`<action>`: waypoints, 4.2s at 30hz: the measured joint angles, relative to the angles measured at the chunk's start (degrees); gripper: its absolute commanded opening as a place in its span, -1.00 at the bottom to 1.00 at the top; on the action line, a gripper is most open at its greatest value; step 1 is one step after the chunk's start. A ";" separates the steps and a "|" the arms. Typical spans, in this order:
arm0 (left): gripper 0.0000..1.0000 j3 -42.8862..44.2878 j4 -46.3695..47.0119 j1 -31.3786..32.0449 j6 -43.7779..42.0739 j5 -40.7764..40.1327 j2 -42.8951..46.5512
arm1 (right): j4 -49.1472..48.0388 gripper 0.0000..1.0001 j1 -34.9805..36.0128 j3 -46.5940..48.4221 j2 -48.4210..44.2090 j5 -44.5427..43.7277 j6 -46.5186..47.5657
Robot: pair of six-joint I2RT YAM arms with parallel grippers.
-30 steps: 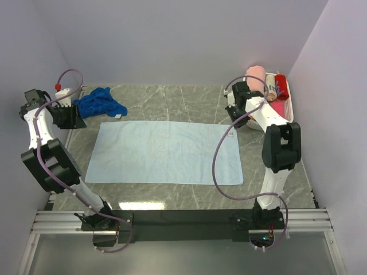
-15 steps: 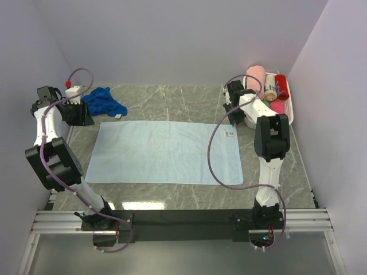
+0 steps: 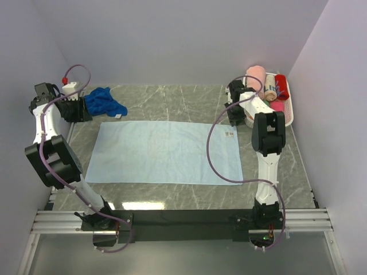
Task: Roll the towels
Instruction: Flatten the towel, then fold the towel
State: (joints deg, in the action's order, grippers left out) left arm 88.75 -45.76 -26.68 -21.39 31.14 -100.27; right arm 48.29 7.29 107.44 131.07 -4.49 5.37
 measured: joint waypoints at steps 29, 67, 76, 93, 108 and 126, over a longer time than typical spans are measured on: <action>-0.24 8.90 0.79 0.17 4.48 -0.72 -10.56 | -2.36 -1.00 -1.57 -4.68 -3.89 9.53 -2.08; -0.33 15.17 5.40 8.87 3.58 -12.02 -29.05 | -6.36 -1.00 -1.81 -7.98 -10.73 16.26 0.22; -0.91 15.34 5.86 8.87 4.50 -11.98 -29.46 | -6.23 -1.00 -1.81 -8.00 -10.71 16.65 0.22; -0.99 23.26 4.13 5.20 3.23 -14.56 -33.09 | -6.67 -1.00 1.79 -7.58 -7.69 19.17 -1.95; -0.99 21.11 0.44 2.51 0.96 -4.70 -24.79 | -5.57 -1.00 -0.22 -4.85 -9.88 19.43 0.68; -0.99 3.43 -20.46 -10.67 -23.32 2.84 -12.70 | 0.07 -1.00 -0.55 -27.76 -29.18 23.37 6.95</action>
State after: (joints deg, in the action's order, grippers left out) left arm 92.18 -66.22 -37.34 -44.71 33.98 -112.97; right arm 48.36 6.74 79.68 101.89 18.87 12.32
